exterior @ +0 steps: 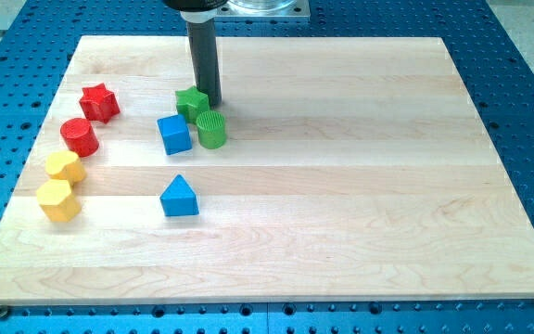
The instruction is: Push the green star on the top left of the green circle
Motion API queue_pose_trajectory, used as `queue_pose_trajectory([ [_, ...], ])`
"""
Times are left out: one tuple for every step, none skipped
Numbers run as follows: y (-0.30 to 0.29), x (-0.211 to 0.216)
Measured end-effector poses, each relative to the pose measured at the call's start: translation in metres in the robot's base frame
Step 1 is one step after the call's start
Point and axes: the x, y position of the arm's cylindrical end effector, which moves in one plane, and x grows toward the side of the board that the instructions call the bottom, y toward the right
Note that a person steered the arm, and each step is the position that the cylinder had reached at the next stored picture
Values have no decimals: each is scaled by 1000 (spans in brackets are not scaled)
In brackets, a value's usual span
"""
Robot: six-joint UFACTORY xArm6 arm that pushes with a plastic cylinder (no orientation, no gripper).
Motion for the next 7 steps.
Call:
queue_pose_trajectory([
  [1, 7],
  [-8, -27],
  [-22, -33],
  [-17, -18],
  [-10, -14],
  [-7, -5],
  [-14, -2],
])
